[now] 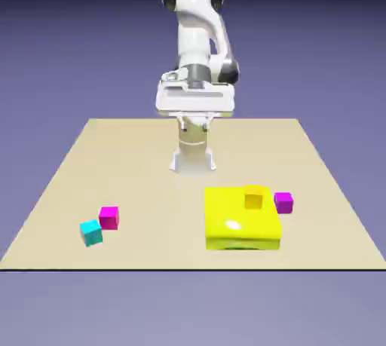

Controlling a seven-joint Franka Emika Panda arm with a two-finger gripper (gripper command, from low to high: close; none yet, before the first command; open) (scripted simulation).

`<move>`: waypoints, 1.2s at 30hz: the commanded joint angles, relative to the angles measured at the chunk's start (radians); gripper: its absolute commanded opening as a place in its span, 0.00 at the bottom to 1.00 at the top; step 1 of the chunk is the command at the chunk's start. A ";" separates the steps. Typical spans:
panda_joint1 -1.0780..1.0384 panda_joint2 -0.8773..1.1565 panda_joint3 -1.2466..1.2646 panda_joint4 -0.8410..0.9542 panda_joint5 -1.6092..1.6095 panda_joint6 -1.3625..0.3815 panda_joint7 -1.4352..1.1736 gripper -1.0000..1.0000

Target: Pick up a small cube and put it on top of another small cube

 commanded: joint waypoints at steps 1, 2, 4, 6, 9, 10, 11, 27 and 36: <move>0.014 0.036 0.019 0.023 -0.020 -0.042 0.000 0.50; 0.028 0.073 0.037 0.047 -0.041 -0.084 -0.001 0.50; 0.055 0.145 0.075 0.094 -0.081 -0.167 -0.001 0.50; 0.083 0.217 0.112 0.141 -0.122 -0.251 -0.002 0.50; 0.124 0.326 0.168 0.211 -0.183 -0.377 -0.003 0.50; 0.138 0.362 0.187 0.234 -0.203 -0.419 -0.003 0.50; 0.152 0.399 0.206 0.258 -0.224 -0.460 -0.003 0.50; 0.373 0.979 0.505 0.632 -0.549 -1.130 -0.008 0.50; 0.432 1.221 0.568 0.702 -0.720 -1.275 0.025 0.50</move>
